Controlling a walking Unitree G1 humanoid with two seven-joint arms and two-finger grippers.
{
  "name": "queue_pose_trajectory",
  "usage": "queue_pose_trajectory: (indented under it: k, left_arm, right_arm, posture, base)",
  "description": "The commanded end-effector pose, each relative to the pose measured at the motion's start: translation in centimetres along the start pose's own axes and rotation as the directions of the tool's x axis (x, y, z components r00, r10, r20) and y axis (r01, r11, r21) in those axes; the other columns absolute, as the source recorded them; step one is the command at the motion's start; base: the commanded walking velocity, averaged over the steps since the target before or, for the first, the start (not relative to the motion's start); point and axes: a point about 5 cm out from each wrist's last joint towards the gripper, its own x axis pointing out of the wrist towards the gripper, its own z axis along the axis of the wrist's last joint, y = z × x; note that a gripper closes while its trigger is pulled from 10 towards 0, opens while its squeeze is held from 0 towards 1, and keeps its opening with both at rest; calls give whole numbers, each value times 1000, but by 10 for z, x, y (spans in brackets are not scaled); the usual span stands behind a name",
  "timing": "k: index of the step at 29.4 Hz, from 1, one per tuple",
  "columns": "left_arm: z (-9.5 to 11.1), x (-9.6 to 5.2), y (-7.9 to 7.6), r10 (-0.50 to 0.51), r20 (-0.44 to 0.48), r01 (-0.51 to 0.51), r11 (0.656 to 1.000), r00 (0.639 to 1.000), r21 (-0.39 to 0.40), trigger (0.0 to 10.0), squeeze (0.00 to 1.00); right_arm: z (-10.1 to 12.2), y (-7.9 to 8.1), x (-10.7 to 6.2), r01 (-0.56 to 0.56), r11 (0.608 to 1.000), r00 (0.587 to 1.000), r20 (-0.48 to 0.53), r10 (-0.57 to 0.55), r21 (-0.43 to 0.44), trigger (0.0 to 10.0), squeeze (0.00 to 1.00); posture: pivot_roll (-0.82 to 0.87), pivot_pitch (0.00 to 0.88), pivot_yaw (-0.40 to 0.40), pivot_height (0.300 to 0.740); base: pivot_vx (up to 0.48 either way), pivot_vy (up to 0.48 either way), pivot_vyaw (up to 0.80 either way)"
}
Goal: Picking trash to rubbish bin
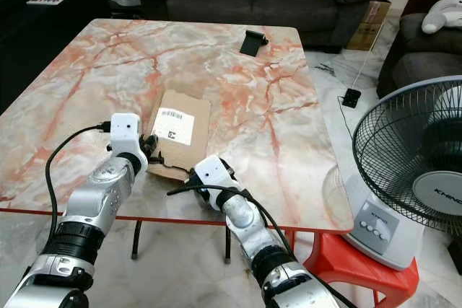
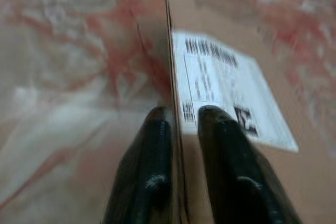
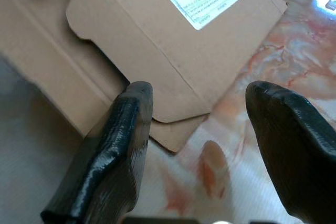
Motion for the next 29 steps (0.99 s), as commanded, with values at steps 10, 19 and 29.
queue_pose_trajectory:
  k: [10,19,29]
  left_arm:
    - [0,-2,-8,-25,76,31,996,997,-89,0,0]
    - [-11,-1,-3,13,6,-13,998,1000,-56,0,0]
    - [-25,-2,6,88,-85,-90,996,993,-26,0,0]
  right_arm:
    - [7,-9,2,31,999,999,27,-31,7,10000,0]
    - [6,-13,2,41,999,999,25,-41,8,10000,0]
    - [5,-13,2,46,999,999,22,-47,10,10000,0]
  posture:
    - [19,51,-27,740]
    - [21,53,-27,740]
    - [21,52,-24,740]
  base:
    - [0,0,0]
    - [0,0,0]
    - [0,0,0]
